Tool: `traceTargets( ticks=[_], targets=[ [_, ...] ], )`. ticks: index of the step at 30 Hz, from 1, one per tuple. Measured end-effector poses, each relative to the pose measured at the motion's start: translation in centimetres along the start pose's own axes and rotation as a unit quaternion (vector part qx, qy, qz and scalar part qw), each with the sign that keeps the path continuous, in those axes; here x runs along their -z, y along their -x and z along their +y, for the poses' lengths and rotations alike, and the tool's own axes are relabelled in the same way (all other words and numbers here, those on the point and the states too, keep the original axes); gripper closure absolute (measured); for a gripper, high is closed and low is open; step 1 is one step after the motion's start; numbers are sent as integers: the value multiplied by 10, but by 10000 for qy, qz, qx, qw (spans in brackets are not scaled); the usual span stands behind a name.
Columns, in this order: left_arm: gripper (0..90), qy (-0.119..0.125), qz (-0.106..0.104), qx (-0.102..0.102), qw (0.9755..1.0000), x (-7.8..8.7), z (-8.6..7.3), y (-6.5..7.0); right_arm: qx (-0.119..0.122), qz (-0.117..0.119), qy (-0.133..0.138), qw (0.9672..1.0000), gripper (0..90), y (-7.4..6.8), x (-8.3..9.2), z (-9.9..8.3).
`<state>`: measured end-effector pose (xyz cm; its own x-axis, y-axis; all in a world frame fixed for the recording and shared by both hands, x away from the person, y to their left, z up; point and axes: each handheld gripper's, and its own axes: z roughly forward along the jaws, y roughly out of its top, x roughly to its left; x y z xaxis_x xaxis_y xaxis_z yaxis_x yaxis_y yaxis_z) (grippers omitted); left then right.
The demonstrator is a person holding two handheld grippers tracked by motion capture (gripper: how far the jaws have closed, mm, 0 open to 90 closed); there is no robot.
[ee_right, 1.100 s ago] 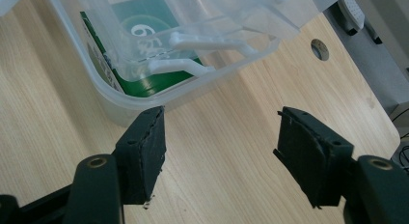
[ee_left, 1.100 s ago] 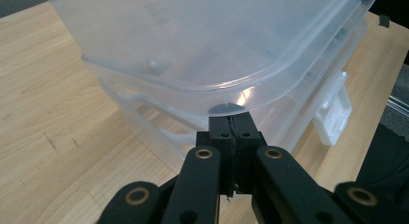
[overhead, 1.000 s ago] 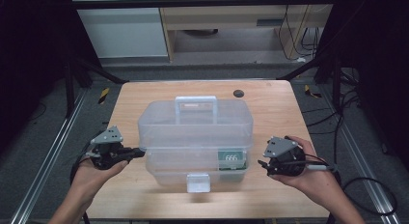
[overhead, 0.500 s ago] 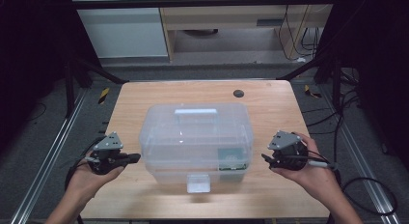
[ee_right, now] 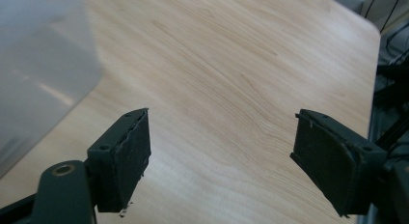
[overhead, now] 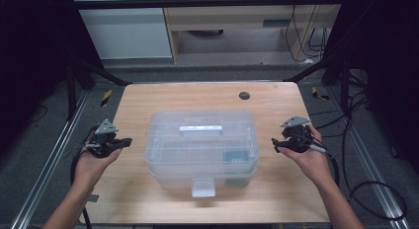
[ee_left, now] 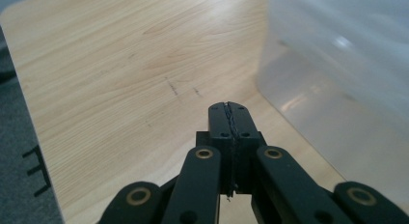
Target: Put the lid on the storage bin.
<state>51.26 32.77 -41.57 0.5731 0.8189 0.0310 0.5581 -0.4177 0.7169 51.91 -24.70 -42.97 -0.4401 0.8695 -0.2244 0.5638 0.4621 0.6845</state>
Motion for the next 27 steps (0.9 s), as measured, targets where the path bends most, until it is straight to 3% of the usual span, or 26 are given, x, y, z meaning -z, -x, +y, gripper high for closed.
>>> traceTargets(
  ticks=[2,3,5,6,7,9,11,15,16,17,18,19,21,22,23,24,25,27],
  targets=[
    [900,-95,164,64,9998,-20,0,-5,-262,45,15,9996,203,5,-15,-4],
    [900,-58,207,198,9996,-32,0,-8,-572,67,89,9983,200,11,-29,-10],
    [900,-75,266,223,9994,-39,0,-10,-690,79,89,9975,194,13,-34,-12],
    [900,-109,370,236,9990,-47,-1,-12,-842,77,58,9964,186,15,-41,-15],
    [887,-70,424,388,9983,-58,-2,-16,-1085,112,-39,9940,168,18,-55,-21],
    [869,-30,464,455,9979,-62,-4,-18,-1152,82,-56,9933,167,19,-60,-23],
    [833,56,389,666,9970,-70,-7,-21,-1287,64,-57,9916,151,19,-68,-27],
    [789,4,411,786,9961,-88,-16,-24,-1488,-48,-160,9887,115,17,-83,-31],
    [754,4,411,786,9961,-88,-16,-24,-1488,-48,-160,9887,115,17,-83,-31],
    [698,32,383,771,9963,-91,-19,-24,-1672,-44,-142,9858,81,17,-86,-30],
    [635,38,464,745,9961,-92,-20,-24,-1668,-90,-116,9859,59,17,-88,-30],
    [516,87,650,753,9950,-97,-23,-24,-1699,-122,-119,9853,30,16,-90,-29],
    [338,164,657,782,9946,-99,-25,-25,-1705,-173,-86,9852,8,15,-92,-29],
    [338,270,651,841,9940,-101,-27,-25,-1755,-181,-48,9843,2,14,-93,-29],
    [177,166,694,807,9942,-104,-25,-24,-1776,-249,-23,9838,2,13,-94,-29],
    [109,166,694,807,9942,-104,-25,-24,-1776,-249,-23,9838,2,13,-94,-29],
    [22,-60,813,860,9930,-108,-23,-22,-1776,-249,-25,9838,2,13,-94,-29],
    [0,-62,798,886,9928,-108,-24,-22,-1777,-248,-25,9838,2,13,-94,-29]
  ],
)
